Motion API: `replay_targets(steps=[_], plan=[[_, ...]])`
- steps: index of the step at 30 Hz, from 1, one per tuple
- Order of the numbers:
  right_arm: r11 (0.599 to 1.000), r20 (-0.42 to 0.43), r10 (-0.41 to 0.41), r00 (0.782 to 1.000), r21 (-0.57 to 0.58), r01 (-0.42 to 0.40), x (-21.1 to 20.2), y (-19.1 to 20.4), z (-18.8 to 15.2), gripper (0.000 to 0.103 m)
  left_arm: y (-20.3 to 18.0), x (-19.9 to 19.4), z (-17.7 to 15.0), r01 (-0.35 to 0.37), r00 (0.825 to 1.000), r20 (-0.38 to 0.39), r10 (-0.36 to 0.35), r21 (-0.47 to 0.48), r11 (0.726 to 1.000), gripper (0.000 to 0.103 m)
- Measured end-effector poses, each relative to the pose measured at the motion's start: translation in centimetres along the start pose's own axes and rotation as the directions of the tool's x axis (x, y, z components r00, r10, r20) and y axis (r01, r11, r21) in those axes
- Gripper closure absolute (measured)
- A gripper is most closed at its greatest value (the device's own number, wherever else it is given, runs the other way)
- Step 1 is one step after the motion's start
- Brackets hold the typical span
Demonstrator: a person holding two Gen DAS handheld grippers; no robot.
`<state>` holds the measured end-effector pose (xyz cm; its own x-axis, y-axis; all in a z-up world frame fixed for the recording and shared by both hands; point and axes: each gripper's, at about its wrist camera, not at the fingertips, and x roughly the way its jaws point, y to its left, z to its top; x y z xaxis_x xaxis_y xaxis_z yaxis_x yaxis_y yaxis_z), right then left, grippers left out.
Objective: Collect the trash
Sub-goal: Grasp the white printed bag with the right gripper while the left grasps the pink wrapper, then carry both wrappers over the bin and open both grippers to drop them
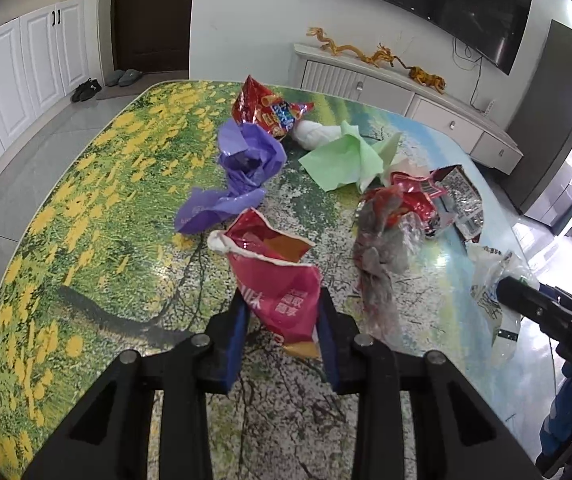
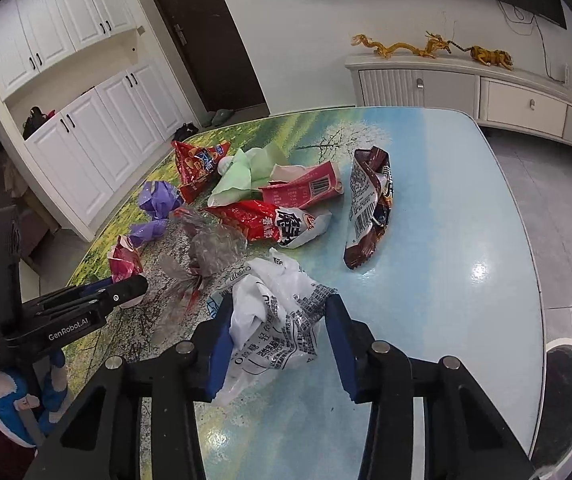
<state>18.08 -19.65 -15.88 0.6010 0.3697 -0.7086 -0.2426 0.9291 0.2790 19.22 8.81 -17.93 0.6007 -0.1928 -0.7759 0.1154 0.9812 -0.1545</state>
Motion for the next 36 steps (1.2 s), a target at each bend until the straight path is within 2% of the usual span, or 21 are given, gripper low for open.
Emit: replay_targets(steps=[12,17,21,26,29,33,36], plan=[[0.999,0.118,-0.034,0.992,0.018,0.032,-6.0,-1.6,-0.2,0.062,-3.2,-5.6,0.9,0.011,0.995,0.099,-0.017,0.065,0.998,0.073],[0.994,0.187,-0.092,0.978,0.067,0.081,-9.6,-4.4,-0.4,0.062,-7.4,-7.4,2.2,0.062,0.988,0.135,-0.081,0.141,0.988,0.073],[0.982,0.236,-0.166,0.958,0.133,0.137,-12.8,-8.2,-1.0,0.061,-11.8,-7.9,3.0,0.121,0.979,0.135,-0.155,0.228,0.966,0.073],[0.941,0.247,-0.288,0.925,0.25,0.226,-16.0,-14.1,-3.1,0.061,-19.1,-6.6,3.6,0.223,0.962,0.071,-0.263,0.348,0.911,0.073],[0.9,0.216,-0.361,0.907,0.337,0.278,-17.5,-18.2,-5.0,0.061,-24.5,-4.8,3.2,0.29,0.947,0.002,-0.321,0.427,0.857,0.073],[0.838,0.149,-0.438,0.886,0.425,0.343,-18.1,-23.2,-7.6,0.061,-31.0,-2.0,1.7,0.347,0.931,-0.089,-0.355,0.519,0.781,0.073],[0.8,0.096,-0.464,0.881,0.473,0.369,-17.8,-26.2,-9.1,0.06,-35.0,0.0,0.6,0.391,0.916,-0.156,-0.368,0.541,0.744,0.073]])
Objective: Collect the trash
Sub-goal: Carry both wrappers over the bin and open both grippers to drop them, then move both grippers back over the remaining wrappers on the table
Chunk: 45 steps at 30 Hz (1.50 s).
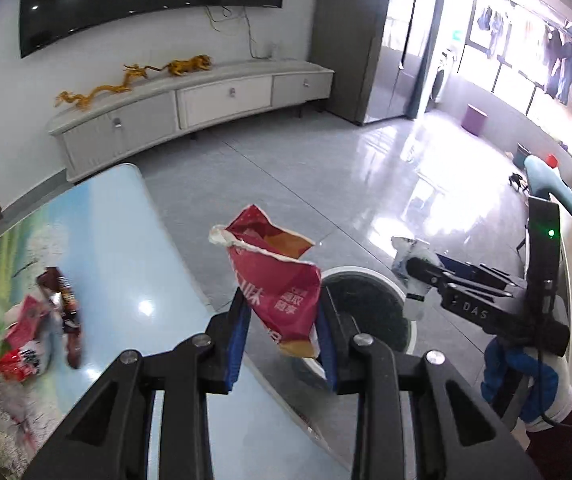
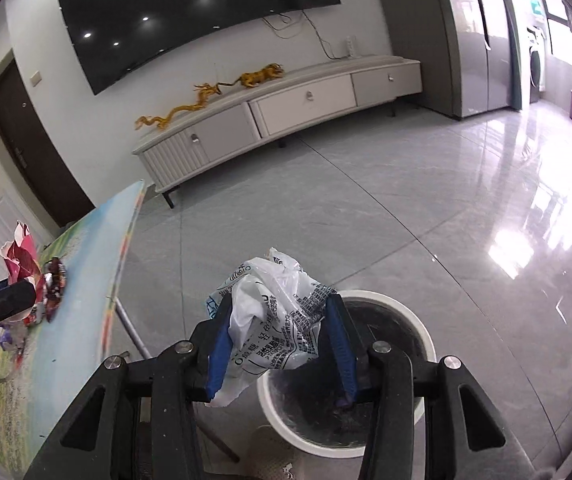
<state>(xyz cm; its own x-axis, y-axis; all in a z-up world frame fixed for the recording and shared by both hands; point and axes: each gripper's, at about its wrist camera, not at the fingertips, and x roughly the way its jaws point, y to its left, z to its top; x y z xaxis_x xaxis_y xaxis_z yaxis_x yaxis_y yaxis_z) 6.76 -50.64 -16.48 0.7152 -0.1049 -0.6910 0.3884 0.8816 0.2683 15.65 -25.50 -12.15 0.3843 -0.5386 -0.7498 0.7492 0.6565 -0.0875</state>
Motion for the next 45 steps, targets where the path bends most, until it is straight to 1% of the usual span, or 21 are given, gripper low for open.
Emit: replay_targets(steps=[4,7,9,10,11,12,13,16,20,23,26,30,31,38,41,42,45], plan=[[0.998,-0.057,-0.041,0.998,0.046,0.044,2.5,-3.1,-0.6,0.059,-3.2,4.7,1.0,0.054,0.996,-0.067,-0.053,0.023,0.998,0.072],[0.995,-0.088,-0.06,0.994,0.074,0.067,3.9,-4.7,-1.0,0.057,-5.1,7.5,1.6,0.074,0.992,-0.103,-0.069,0.04,0.996,0.072],[0.992,-0.103,-0.072,0.992,0.091,0.081,4.5,-5.7,-1.2,0.053,-5.7,9.0,1.9,0.095,0.988,-0.128,-0.091,0.031,0.995,0.071],[0.991,-0.112,-0.074,0.991,0.1,0.085,4.7,-6.2,-1.3,0.051,-5.8,9.6,2.1,0.109,0.985,-0.14,-0.105,0.023,0.994,0.066],[0.99,-0.117,-0.078,0.99,0.106,0.091,4.9,-6.5,-1.3,0.046,-6.0,10.2,2.3,0.128,0.98,-0.153,-0.126,0.009,0.992,0.061],[0.989,-0.122,-0.084,0.989,0.11,0.098,5.1,-6.7,-1.4,0.043,-6.5,10.6,2.5,0.138,0.978,-0.156,-0.136,0.0,0.99,0.048],[0.988,-0.126,-0.086,0.988,0.114,0.101,5.1,-7.0,-1.5,0.043,-6.7,10.9,2.7,0.149,0.976,-0.157,-0.149,-0.012,0.989,0.04],[0.986,-0.129,-0.096,0.987,0.123,0.112,4.9,-7.6,-1.8,0.039,-7.3,11.4,3.1,0.169,0.973,-0.156,-0.171,-0.024,0.985,0.039],[0.983,-0.12,-0.102,0.988,0.142,0.119,4.4,-7.9,-1.7,0.039,-7.7,10.9,3.2,0.14,0.981,-0.138,-0.139,0.001,0.99,0.039],[0.982,-0.11,-0.107,0.988,0.141,0.122,3.8,-7.7,-1.7,0.039,-7.3,9.9,2.6,0.081,0.991,-0.109,-0.079,0.015,0.997,0.039],[0.985,-0.098,-0.106,0.99,0.129,0.118,3.1,-7.2,-1.8,0.039,-6.1,9.0,2.1,0.041,0.996,-0.084,-0.042,-0.009,0.999,0.039],[0.987,-0.078,-0.101,0.992,0.115,0.109,2.2,-6.0,-1.7,0.039,-4.5,6.8,1.1,-0.014,0.999,-0.031,0.012,-0.04,0.999,0.039],[0.988,-0.072,-0.099,0.992,0.113,0.107,2.0,-5.6,-1.6,0.039,-4.1,6.0,0.8,-0.026,1.0,-0.017,0.025,-0.047,0.999,0.039],[0.992,-0.034,-0.088,0.996,0.091,0.091,-0.3,-3.3,-1.4,0.039,-2.1,1.6,-1.2,-0.093,0.996,0.009,0.093,-0.043,0.995,0.039],[0.994,-0.016,-0.078,0.997,0.069,0.079,-1.4,-1.9,-1.2,0.039,-0.6,-0.5,-2.2,-0.121,0.992,0.029,0.123,-0.068,0.99,0.039],[0.995,-0.011,-0.075,0.997,0.059,0.075,-1.7,-1.3,-1.2,0.039,-0.1,-1.2,-2.4,-0.132,0.99,0.036,0.135,-0.077,0.988,0.039],[0.998,0.0,-0.057,0.998,0.028,0.057,-2.5,0.5,-1.2,0.039,1.7,-3.8,-3.5,-0.198,0.976,0.071,0.206,-0.106,0.975,0.039]])
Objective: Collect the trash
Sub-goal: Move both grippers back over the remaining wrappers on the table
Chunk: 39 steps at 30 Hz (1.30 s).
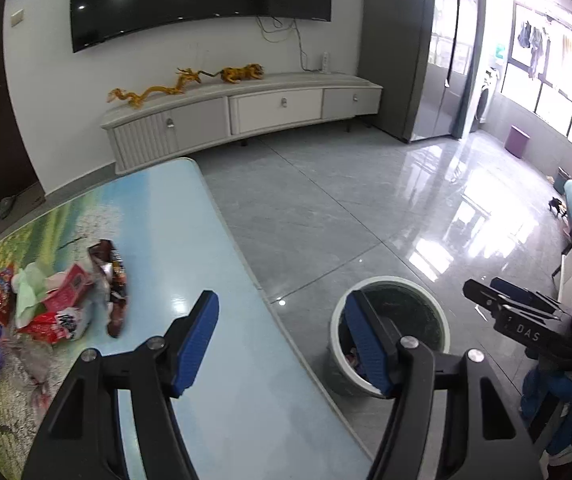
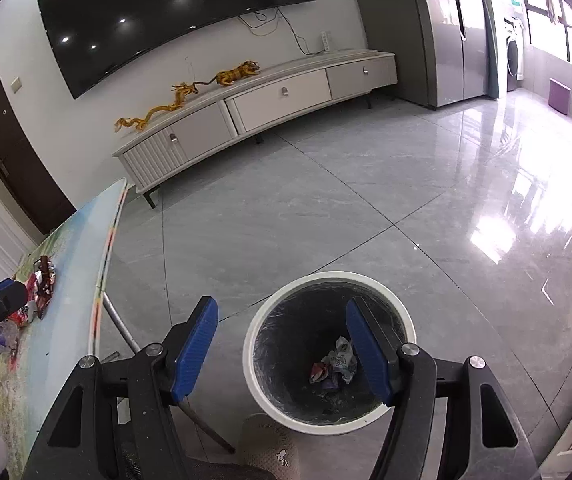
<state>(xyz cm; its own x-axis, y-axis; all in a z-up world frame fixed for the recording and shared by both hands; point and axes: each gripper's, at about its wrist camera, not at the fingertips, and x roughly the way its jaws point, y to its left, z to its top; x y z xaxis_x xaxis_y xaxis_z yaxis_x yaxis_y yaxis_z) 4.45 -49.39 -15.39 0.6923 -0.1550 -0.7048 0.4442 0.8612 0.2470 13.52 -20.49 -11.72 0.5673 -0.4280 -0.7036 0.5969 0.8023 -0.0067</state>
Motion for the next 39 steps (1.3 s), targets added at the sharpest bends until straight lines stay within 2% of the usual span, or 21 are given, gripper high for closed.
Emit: replay_targets(steps=[3,7,14,19,27,39], plan=[[0.999,0.005,0.027,1.0,-0.043,-0.026,-0.6,2.3,0.0,0.039,2.6,-1.9,-0.6,-0.062,0.998,0.027,0.063,-0.035,0.997,0.039],[0.992,0.001,0.07,0.998,-0.102,-0.069,-0.9,5.6,-0.1,0.039,5.7,-4.4,-1.7,-0.153,0.986,0.057,0.158,-0.079,0.985,0.039],[0.971,-0.027,0.131,0.991,-0.201,-0.133,-0.8,11.0,-0.9,0.039,10.0,-6.6,-2.8,-0.249,0.963,0.068,0.261,-0.147,0.957,0.039],[0.957,-0.037,0.149,0.988,-0.245,-0.154,-0.7,13.8,-1.2,0.039,12.5,-7.6,-3.7,-0.271,0.955,0.071,0.289,-0.193,0.943,0.039],[0.94,-0.056,0.158,0.986,-0.299,-0.167,-0.5,17.0,-1.6,0.039,15.3,-8.5,-4.6,-0.275,0.951,0.072,0.301,-0.246,0.929,0.039],[0.911,-0.106,0.184,0.977,-0.356,-0.21,1.2,21.1,-2.2,0.039,18.6,-7.4,-5.8,-0.28,0.951,0.04,0.306,-0.301,0.911,0.039]])
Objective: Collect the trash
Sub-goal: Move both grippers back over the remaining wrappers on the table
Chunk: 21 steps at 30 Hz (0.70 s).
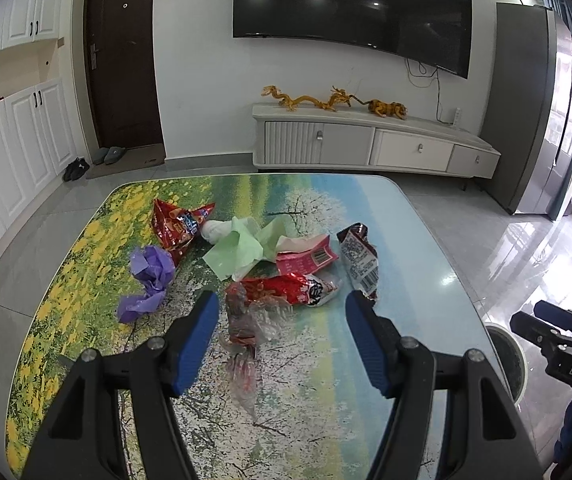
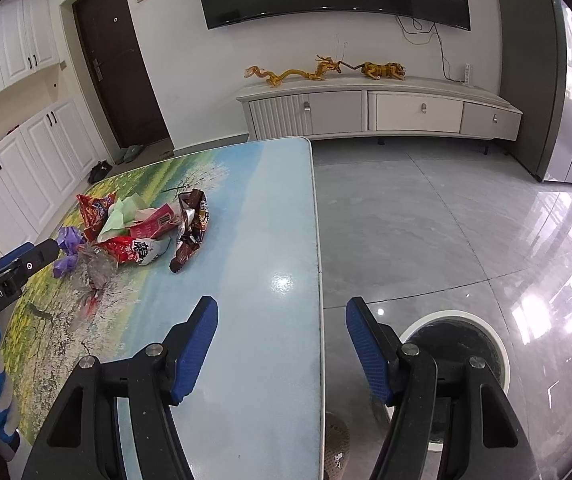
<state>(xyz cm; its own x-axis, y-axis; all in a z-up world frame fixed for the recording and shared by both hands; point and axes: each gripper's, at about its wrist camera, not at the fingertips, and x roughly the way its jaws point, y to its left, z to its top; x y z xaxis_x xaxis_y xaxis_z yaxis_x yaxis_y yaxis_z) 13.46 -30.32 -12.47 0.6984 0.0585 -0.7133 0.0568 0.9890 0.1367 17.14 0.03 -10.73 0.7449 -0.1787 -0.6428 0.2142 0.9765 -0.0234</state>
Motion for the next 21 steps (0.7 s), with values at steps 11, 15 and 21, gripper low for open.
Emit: replay_targets(steps=[11,15,21], plan=[[0.999,-0.047,0.03,0.998,-0.042,-0.032,3.0,2.2,0.6,0.037,1.8,2.8,-0.7,0.009,0.999,-0.047,-0.01,-0.02,1.0,0.039],[0.998,-0.063,0.043,0.997,-0.05,-0.046,3.9,2.9,0.6,0.037,2.0,3.4,-1.7,0.036,0.997,-0.064,-0.036,-0.006,0.999,0.039],[0.996,-0.083,0.06,0.995,-0.063,-0.065,5.3,3.7,0.5,0.034,4.1,4.2,-3.2,0.057,0.993,-0.1,-0.06,-0.035,0.998,0.039]])
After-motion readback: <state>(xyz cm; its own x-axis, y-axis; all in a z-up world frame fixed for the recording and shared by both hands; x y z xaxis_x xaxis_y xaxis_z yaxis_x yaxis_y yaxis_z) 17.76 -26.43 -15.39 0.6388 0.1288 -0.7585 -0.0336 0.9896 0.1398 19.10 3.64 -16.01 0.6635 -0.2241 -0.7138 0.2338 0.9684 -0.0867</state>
